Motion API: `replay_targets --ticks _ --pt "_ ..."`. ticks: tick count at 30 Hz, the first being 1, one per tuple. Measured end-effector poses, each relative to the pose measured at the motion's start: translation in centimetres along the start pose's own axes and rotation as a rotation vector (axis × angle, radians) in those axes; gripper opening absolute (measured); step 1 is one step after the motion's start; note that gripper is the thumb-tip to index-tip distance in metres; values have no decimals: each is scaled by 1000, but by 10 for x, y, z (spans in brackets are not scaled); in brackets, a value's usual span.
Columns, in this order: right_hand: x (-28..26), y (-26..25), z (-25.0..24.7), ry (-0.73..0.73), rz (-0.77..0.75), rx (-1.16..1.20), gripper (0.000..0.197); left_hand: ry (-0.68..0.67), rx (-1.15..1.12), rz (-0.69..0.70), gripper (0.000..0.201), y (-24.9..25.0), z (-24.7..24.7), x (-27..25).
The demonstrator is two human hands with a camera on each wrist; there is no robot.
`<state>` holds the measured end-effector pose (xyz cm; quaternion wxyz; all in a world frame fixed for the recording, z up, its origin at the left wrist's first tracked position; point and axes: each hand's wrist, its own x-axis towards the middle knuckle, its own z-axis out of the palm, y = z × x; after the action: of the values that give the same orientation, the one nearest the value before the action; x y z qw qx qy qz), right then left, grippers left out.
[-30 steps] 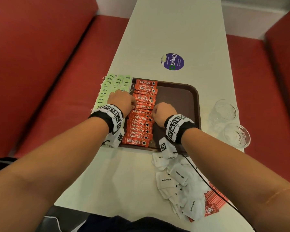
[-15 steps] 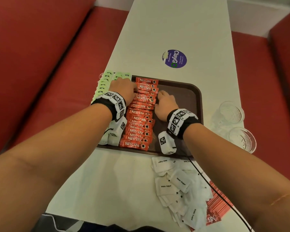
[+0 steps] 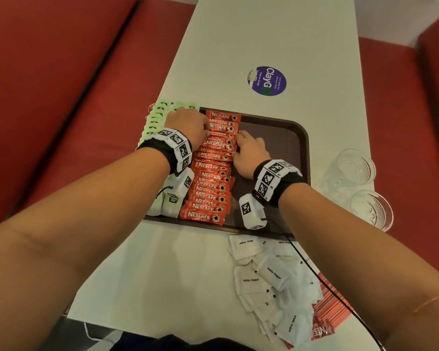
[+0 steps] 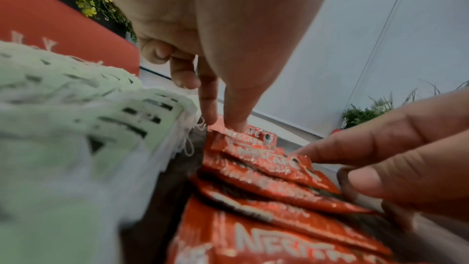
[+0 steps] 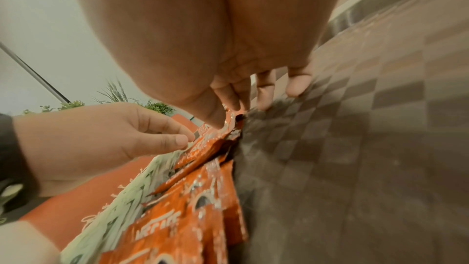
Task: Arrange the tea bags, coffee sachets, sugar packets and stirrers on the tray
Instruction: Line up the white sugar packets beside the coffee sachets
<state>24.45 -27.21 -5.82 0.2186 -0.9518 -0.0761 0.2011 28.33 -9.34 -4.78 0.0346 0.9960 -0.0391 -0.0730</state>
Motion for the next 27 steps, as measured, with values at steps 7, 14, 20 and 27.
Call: replay_targets --ticks 7,14,20,27 --pt "-50 15 -27 50 5 92 47 73 -135 122 24 26 -25 -55" --pt "-150 41 -44 73 -56 3 31 -41 -60 483 27 85 -18 -149" --pt "-216 75 -22 -155 -8 -108 19 -310 -16 744 35 126 13 -198" --pt "-248 96 -6 -114 -38 -35 28 -316 119 734 39 145 25 -206"
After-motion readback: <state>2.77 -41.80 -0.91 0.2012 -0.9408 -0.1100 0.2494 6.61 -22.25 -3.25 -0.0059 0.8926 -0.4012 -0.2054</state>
